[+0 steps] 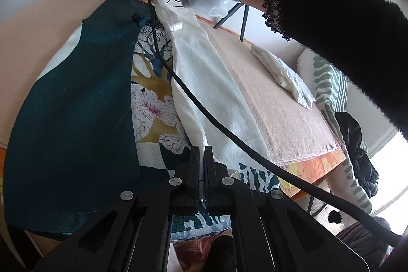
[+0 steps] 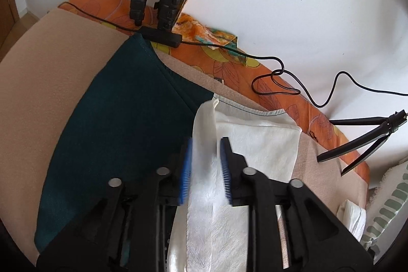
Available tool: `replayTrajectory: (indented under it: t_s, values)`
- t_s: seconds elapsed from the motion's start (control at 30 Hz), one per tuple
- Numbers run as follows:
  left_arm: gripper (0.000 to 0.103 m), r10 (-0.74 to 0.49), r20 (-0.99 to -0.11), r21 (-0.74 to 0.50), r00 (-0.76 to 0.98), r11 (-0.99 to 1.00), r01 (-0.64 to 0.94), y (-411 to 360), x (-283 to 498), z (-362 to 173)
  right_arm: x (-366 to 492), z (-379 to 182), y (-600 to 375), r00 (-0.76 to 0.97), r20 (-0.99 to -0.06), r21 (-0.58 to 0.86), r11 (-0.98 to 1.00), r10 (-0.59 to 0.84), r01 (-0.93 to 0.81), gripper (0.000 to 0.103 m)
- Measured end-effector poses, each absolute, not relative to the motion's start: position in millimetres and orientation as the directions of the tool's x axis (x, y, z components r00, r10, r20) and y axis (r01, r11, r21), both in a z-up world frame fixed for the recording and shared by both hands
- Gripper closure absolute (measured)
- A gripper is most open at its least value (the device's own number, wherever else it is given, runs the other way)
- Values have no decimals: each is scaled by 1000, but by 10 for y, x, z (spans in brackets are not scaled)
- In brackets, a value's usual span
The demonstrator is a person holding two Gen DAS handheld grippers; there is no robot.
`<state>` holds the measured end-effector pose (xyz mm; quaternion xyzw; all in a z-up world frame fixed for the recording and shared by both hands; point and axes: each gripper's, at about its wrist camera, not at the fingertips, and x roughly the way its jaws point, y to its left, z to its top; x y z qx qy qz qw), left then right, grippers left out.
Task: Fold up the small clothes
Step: 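Lift the cream side with both grippers and fold it over the dark green fold, then open both grippers and release the cream side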
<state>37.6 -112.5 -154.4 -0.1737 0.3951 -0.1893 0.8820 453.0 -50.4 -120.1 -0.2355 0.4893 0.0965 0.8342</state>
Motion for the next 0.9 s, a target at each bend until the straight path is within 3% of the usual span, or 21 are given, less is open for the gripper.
replayTrajectory:
  t_s: [0.07, 0.27, 0.43, 0.57, 0.67, 0.9]
  values:
    - [87, -456, -638, -438, 621, 878, 194, -1100, 351, -1503, 4439, -991, -567, 526, -851, -240, 886, 5, -397, 54]
    - [86, -438, -631, -384, 640, 893, 234, -1037, 237, -1271, 4032, -298, -1100, 570, -809, -80, 935, 142, -346, 54]
    - [80, -417, -640, -321, 645, 908, 268, -821, 64, -1104, 3370, -1, -1800, 592, -791, -34, 955, 155, -295, 54]
    - [78, -374, -652, -254, 659, 927, 275, -513, -67, -1010, 2681, 31, -2325, 580, -794, 19, 962, 180, -272, 54]
    - [67, -329, -673, -212, 663, 944, 253, -270, -72, -997, 2171, -73, -2594, 568, -805, 32, 967, 174, -251, 54]
    - [67, -264, -745, -207, 612, 964, 164, 182, 107, -1140, 1085, -583, -2745, 511, -833, 103, 966, 214, -236, 59]
